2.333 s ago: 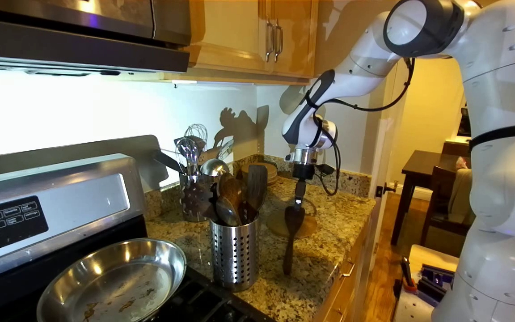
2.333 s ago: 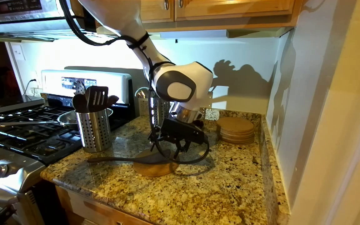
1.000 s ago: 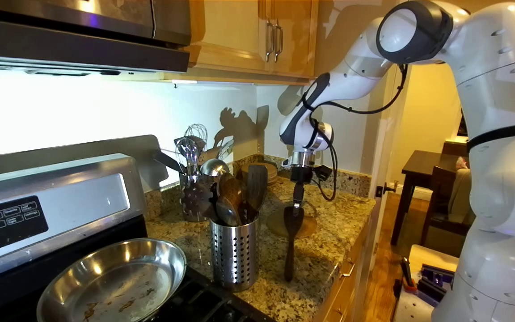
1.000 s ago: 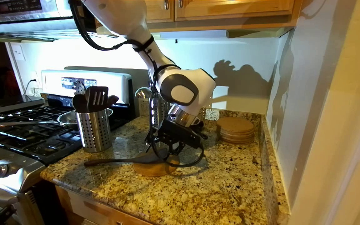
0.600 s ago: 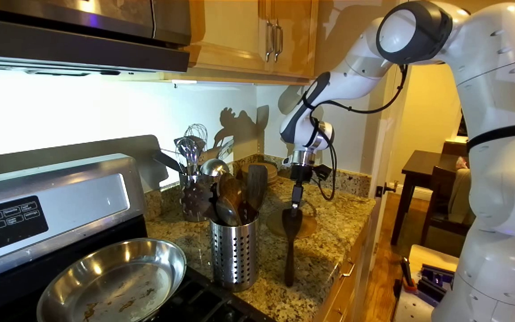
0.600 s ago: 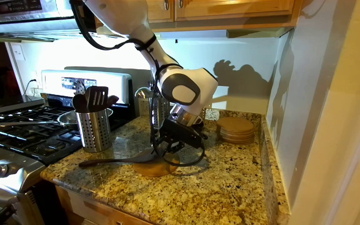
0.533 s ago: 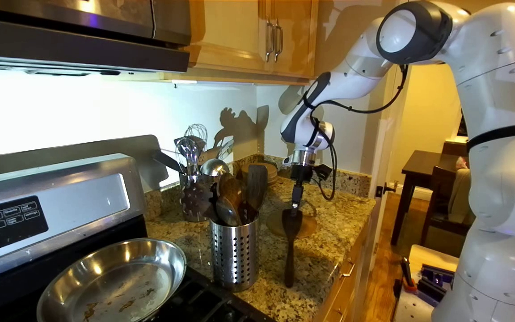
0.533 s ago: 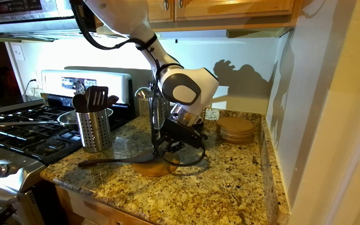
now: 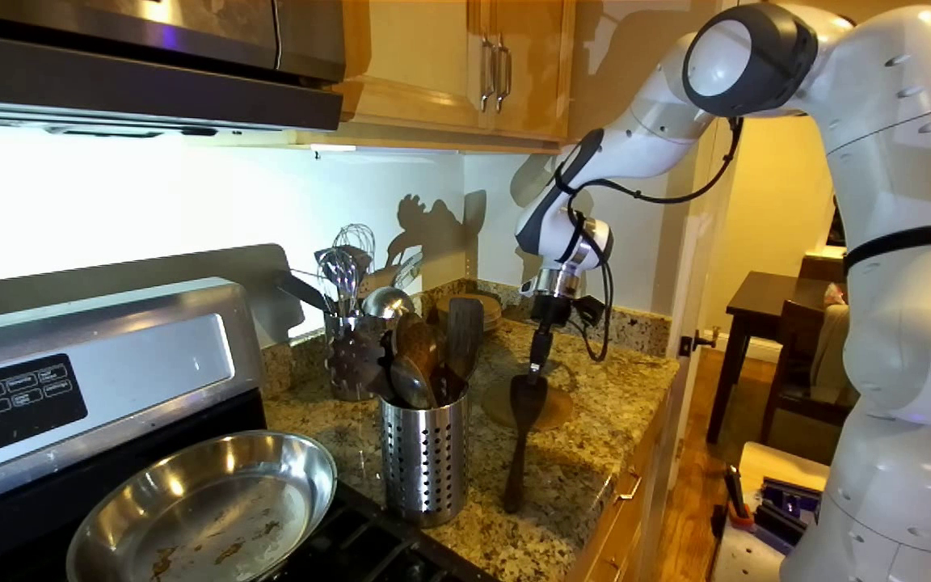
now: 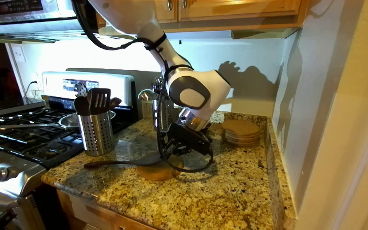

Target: Take the spatula from the counter and put it in the utensil holder

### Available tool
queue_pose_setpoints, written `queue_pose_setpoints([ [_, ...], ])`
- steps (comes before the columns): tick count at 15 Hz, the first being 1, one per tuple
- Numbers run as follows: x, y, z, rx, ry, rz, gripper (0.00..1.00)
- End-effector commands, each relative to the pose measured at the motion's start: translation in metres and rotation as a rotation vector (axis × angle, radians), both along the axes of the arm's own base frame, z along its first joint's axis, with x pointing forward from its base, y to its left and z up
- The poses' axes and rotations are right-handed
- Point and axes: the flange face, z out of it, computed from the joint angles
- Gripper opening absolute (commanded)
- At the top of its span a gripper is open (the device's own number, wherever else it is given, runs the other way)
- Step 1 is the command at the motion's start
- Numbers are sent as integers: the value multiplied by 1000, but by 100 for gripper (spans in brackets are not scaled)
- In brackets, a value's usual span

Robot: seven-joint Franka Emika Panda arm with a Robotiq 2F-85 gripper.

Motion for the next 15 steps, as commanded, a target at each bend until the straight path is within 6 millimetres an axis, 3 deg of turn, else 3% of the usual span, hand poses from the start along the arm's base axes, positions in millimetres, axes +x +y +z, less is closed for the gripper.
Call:
queue_pose_setpoints([
  [1,-8,-23,2,38,-25,-76,11],
  [8,-36,-61,9,134,-51,-222,10],
  [15,-60,-82,57,135,-102,-231,9],
])
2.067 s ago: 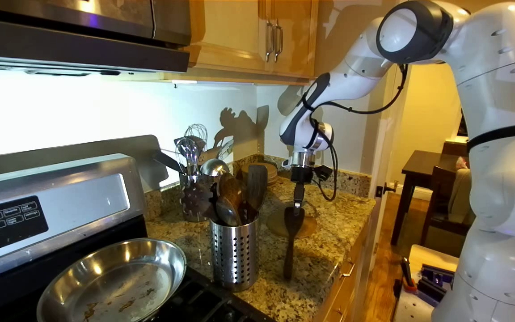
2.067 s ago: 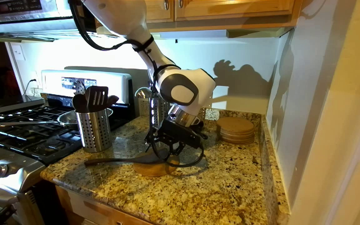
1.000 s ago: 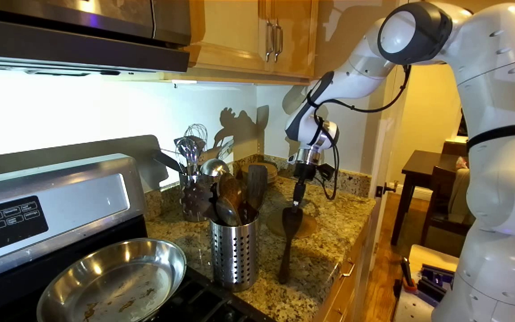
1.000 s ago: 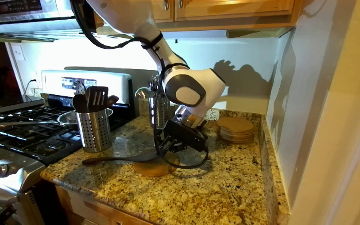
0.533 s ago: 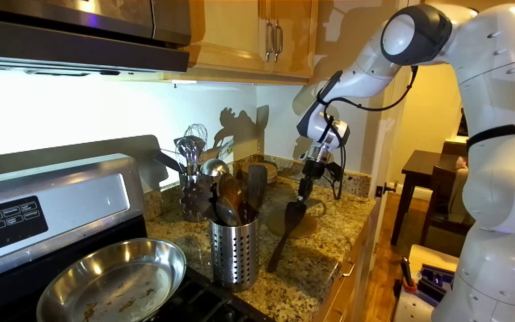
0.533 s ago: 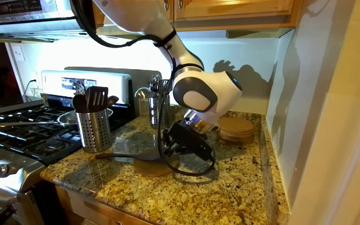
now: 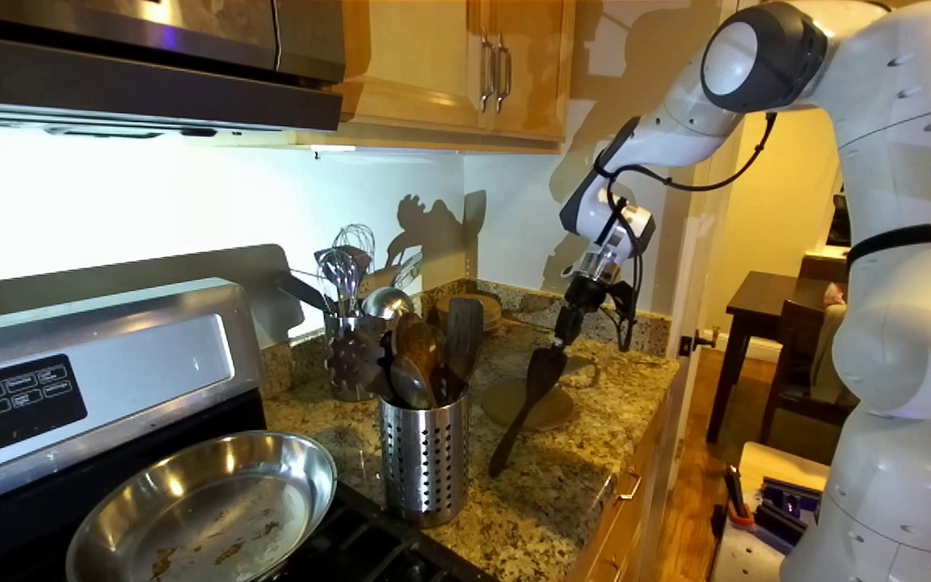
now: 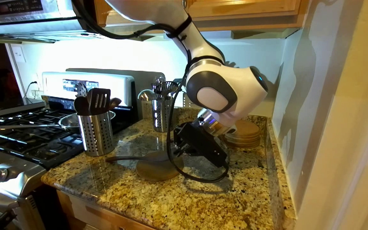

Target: Take the spatula from the counter and put it in the utensil holder

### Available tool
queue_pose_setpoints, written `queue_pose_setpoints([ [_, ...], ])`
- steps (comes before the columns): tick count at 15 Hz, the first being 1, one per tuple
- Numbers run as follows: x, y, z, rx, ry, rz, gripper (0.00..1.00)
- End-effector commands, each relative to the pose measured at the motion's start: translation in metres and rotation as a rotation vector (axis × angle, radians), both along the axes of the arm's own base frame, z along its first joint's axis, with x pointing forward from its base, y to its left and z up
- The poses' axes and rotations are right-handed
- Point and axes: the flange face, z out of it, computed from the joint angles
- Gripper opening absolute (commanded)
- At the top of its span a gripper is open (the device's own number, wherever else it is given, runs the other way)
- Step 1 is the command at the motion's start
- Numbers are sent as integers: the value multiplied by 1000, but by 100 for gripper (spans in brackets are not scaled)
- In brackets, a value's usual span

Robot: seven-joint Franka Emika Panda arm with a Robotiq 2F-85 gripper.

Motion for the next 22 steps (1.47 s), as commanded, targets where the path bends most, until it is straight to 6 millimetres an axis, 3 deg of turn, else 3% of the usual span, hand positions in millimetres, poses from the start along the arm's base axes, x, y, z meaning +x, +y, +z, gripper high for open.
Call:
queue_pose_setpoints([
  [1,-15,-7,42,-11,-57,-3,9],
  [10,-29,-18,131,-78,-192,-20,8],
  [16,-30,-6,193,-200,-310,-36,8],
  [19,-22,5,193,-267,-328,-36,7],
  [22,-13,19,163,-324,-279,-37,7],
])
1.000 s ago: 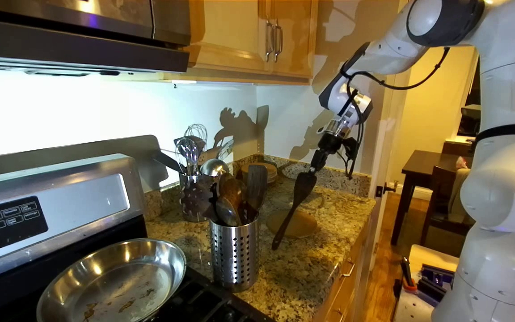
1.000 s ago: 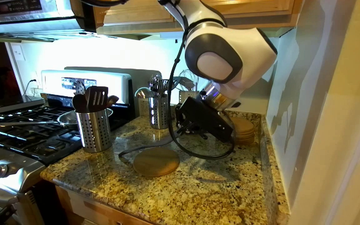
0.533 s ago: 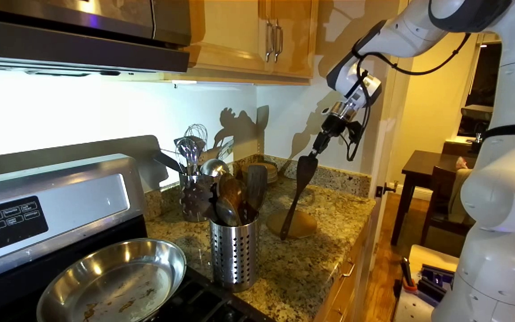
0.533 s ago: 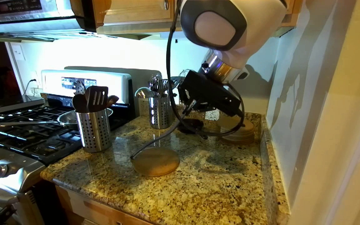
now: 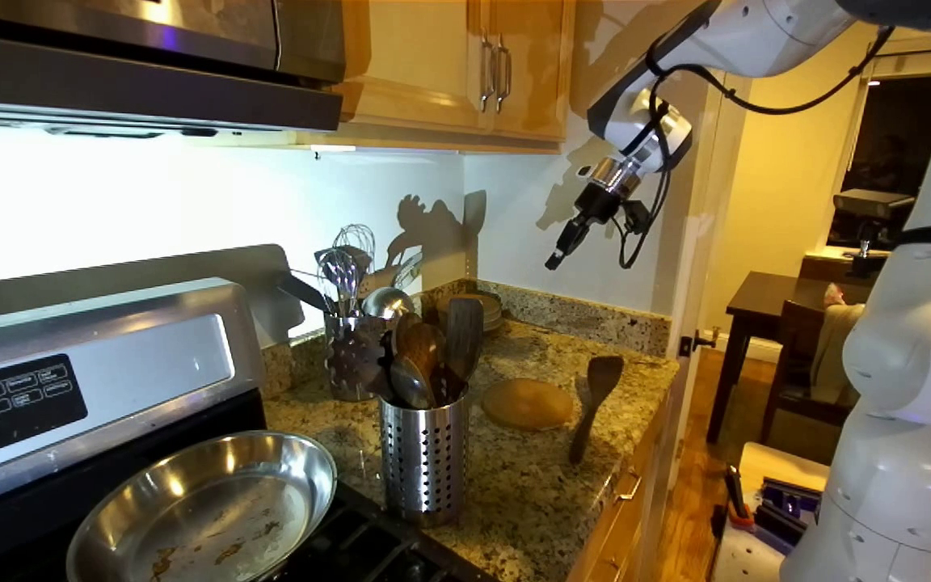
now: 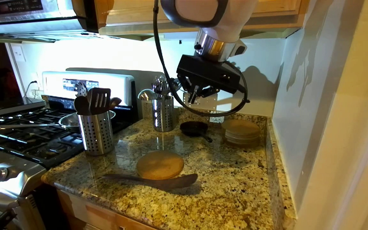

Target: Take the spatula from the counter and put it in the utensil holder

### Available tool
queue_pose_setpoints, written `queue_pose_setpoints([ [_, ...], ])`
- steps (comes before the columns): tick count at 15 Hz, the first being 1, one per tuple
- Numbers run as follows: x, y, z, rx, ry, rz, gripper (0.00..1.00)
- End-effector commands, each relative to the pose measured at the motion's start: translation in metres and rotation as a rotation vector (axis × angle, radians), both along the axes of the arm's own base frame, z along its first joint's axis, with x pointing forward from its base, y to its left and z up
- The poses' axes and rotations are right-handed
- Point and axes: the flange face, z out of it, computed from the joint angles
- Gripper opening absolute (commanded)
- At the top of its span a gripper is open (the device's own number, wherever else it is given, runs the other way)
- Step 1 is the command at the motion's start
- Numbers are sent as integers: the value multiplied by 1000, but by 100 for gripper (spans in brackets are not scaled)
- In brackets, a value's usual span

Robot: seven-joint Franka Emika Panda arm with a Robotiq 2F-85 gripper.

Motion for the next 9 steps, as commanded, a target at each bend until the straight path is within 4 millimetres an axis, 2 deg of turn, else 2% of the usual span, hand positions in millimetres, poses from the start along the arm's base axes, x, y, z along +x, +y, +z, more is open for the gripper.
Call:
queue_pose_setpoints([
  [1,1,19,-32,-81,56,-39,7],
  [3,4,21,-50,-123,88,-79,8],
  [5,5,24,-68,-157,122,-116,30],
  [9,7,28,-89,-192,183,-157,53],
])
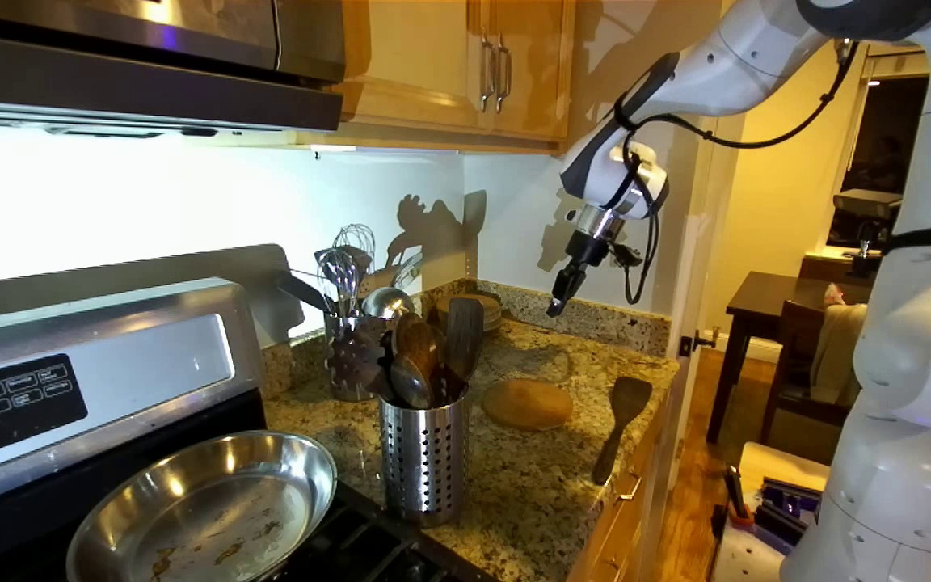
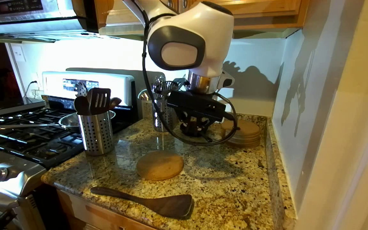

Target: Take the spatula from the counter and put it in the utensil holder

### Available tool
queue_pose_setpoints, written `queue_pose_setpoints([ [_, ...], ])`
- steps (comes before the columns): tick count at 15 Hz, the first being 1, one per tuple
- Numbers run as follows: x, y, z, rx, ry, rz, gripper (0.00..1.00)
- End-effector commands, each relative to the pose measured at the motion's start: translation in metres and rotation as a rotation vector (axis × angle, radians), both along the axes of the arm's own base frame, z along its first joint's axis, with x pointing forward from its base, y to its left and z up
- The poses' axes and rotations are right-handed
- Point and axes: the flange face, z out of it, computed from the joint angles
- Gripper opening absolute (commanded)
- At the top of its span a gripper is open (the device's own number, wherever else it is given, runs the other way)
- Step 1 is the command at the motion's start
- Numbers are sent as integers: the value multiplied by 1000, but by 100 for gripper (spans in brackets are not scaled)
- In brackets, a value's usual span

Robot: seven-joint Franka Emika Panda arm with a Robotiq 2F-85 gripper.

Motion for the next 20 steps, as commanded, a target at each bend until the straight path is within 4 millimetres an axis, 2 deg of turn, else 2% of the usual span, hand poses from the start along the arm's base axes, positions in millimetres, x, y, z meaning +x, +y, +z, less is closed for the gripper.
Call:
queue_pose_setpoints([
  [1,-1,6,-8,-51,40,-60,59],
  [6,-12,-2,-10,-81,131,-78,92],
  [8,-19,-6,-13,-96,157,-89,100],
  [12,-38,-11,-33,-99,237,-95,100],
  [16,-67,-11,-49,-90,293,-95,100],
  [17,-50,-14,-51,-92,267,-81,100],
  [20,-52,-13,-53,-92,271,-80,100],
])
